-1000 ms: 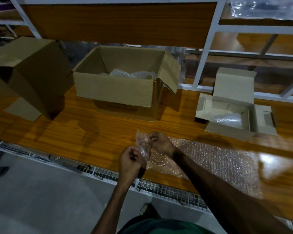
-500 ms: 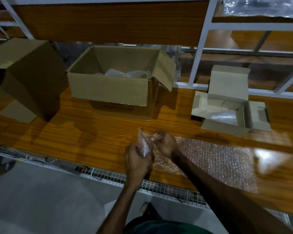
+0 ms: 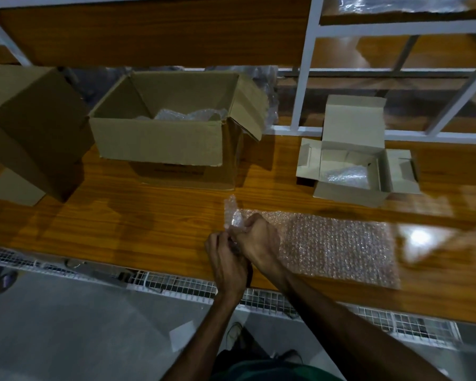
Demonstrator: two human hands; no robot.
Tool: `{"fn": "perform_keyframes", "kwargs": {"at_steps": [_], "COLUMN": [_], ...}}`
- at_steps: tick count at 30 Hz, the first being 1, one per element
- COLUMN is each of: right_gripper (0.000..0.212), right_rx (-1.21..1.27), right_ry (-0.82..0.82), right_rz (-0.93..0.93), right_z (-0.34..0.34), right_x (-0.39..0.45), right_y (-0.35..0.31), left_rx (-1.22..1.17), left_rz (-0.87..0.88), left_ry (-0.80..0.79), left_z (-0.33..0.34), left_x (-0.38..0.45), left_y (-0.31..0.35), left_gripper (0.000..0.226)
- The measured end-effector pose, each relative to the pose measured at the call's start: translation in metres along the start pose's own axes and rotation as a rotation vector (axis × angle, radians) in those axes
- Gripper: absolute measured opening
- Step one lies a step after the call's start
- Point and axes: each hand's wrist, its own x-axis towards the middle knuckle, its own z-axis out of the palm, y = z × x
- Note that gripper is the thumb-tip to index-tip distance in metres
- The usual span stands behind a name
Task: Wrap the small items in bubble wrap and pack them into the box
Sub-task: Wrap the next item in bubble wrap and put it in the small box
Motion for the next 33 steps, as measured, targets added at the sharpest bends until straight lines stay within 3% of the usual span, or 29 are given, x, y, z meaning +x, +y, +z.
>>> {"fn": "perform_keyframes", "kwargs": {"at_steps": [5, 9, 14, 21, 25, 29, 33], "right_gripper": [0.035, 0.037, 0.031, 0.022, 0.047, 0.050, 0.052], "right_rx": [0.008, 0.048, 0.064, 0.150, 0.137, 0.107, 0.116], "right_ry": [0.046, -0.025, 0.001, -0.046, 0.086, 0.113, 0.125], "right_rz": [0.031, 0.017, 0.018, 0.109, 0.114, 0.150, 0.201], "right_z": [0.005, -0.001, -0.013, -0.026, -0.025, -0.026, -0.032], "right_x": [0.008, 0.013, 0.013, 0.007, -0.006, -0.006, -0.005], "right_y": [0.016, 0.034, 0.050, 0.044, 0.027, 0.035, 0.044], "left_rx": [-0.132, -0.301, -0.192, -0.085, -0.065, -0.061, -0.225], "left_rz": [-0.046, -0.147, -0.266, -0.245, -0.172, -0.117, -0.115], "left_ry": [-0.003, -0.078, -0.190, -0.292, -0.282, -0.293, -0.366], "left_z": [-0.005, -0.025, -0.024, -0.019, -0.009, -0.004, -0.012], "left_x": [-0.008, -0.005, 0.015, 0.015, 0.007, 0.001, 0.011], "left_y": [0.006, 0.004, 0.004, 0.011, 0.017, 0.020, 0.013], "left_gripper": [0.028, 0.033, 0.021, 0.021, 0.025, 0.033, 0.022]}}
